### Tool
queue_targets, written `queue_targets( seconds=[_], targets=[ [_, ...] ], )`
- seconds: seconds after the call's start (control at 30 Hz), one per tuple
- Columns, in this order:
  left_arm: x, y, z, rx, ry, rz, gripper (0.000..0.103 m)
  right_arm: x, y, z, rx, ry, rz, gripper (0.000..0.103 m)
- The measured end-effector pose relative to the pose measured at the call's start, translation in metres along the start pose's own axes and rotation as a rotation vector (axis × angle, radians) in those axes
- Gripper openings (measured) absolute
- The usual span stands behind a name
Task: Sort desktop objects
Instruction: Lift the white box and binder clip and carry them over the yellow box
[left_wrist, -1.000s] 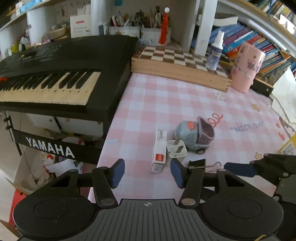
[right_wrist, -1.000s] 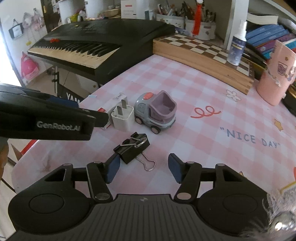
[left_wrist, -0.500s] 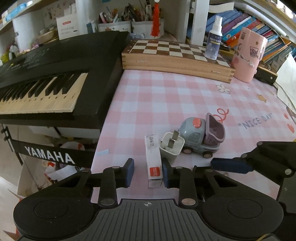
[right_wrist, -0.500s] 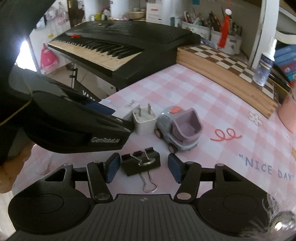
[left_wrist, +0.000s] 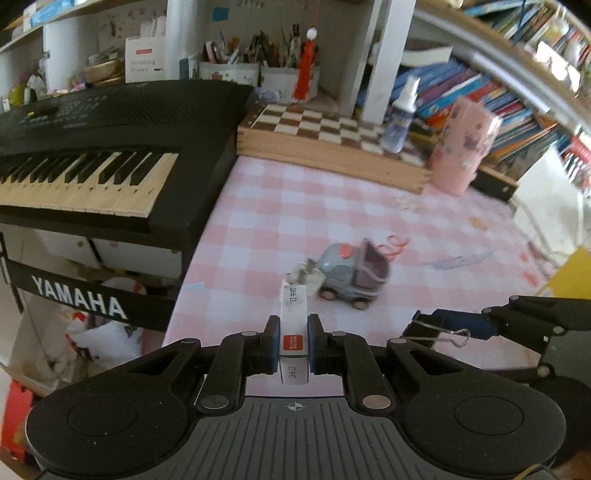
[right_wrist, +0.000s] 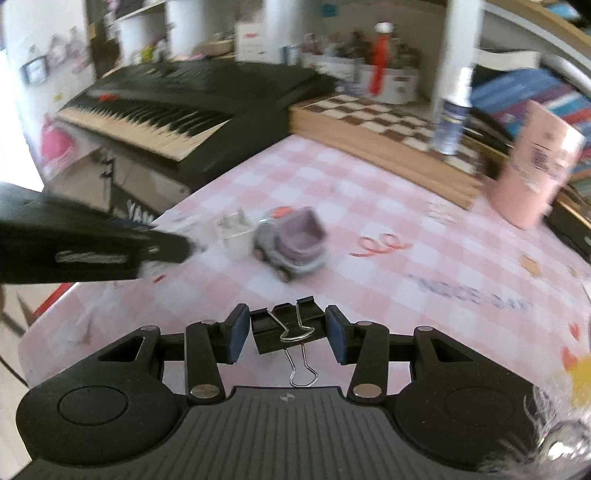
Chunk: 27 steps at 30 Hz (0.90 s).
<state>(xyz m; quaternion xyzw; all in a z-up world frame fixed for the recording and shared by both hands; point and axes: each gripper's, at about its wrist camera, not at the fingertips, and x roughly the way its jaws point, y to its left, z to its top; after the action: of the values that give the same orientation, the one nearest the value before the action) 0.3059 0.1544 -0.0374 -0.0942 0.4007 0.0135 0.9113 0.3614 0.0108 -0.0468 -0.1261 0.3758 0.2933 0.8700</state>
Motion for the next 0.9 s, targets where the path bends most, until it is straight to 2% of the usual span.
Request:
queue_targets(
  seconds=[0.17, 0.4, 0.7, 0.9],
  targets=[
    [-0.028, -0.007, -0.008, -0.006, -0.03, -0.059, 0.013, -0.036, -0.008, -0.009, 0.094, -0.03, -0.045, 0.042],
    [-0.073, -0.011, -0.017, -0.001, -0.092, -0.125, 0.013, -0.083, 0.002, -0.022, 0.173, -0.064, -0.071, 0.042],
    [-0.118, -0.005, -0.051, -0.026, -0.122, -0.199, 0.013, -0.123, 0.041, -0.05, 0.185, -0.076, -0.09, 0.042],
    [-0.155, -0.001, -0.083, -0.027, -0.137, -0.21, 0.013, -0.151, 0.069, -0.075, 0.206, -0.076, -0.087, 0.042]
  ],
)
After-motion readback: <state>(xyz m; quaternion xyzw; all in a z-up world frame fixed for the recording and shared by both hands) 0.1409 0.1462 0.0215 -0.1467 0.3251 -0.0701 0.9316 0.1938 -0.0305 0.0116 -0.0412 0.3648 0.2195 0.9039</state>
